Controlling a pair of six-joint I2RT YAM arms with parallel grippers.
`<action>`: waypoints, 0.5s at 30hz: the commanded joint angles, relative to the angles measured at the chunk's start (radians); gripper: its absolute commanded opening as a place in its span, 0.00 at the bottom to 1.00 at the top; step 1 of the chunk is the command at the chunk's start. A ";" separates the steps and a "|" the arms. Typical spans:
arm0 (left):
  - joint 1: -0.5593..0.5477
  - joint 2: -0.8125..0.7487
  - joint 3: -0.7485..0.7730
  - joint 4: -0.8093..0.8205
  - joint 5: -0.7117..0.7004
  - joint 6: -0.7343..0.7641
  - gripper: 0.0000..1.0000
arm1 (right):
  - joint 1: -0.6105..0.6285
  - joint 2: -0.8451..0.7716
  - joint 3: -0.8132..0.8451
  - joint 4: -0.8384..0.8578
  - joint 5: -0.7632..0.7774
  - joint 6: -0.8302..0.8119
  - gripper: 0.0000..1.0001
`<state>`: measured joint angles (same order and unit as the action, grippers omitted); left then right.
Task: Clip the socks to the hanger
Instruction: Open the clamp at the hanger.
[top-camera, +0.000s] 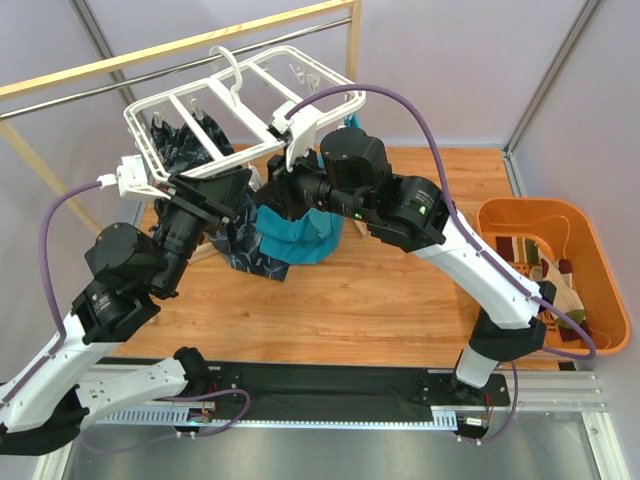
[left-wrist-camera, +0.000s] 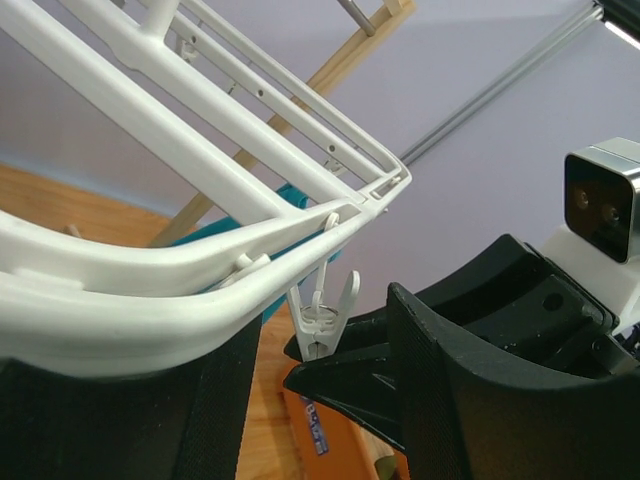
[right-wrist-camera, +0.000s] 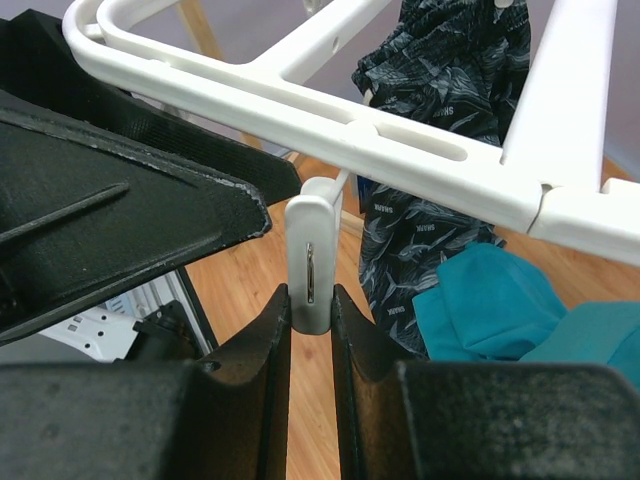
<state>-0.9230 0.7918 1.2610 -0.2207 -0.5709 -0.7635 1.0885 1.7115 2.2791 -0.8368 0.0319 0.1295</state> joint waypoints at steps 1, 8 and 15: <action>-0.004 0.038 0.064 -0.043 0.054 0.001 0.60 | 0.002 -0.010 0.049 -0.061 -0.062 -0.033 0.00; -0.004 0.050 0.067 -0.052 0.069 -0.005 0.56 | 0.004 -0.013 0.043 -0.061 -0.087 -0.050 0.00; -0.004 0.001 -0.029 0.050 0.077 0.055 0.53 | 0.002 -0.006 0.053 -0.073 -0.086 -0.071 0.00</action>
<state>-0.9234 0.8101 1.2793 -0.2474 -0.5247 -0.7597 1.0813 1.7115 2.2921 -0.8516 0.0017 0.0811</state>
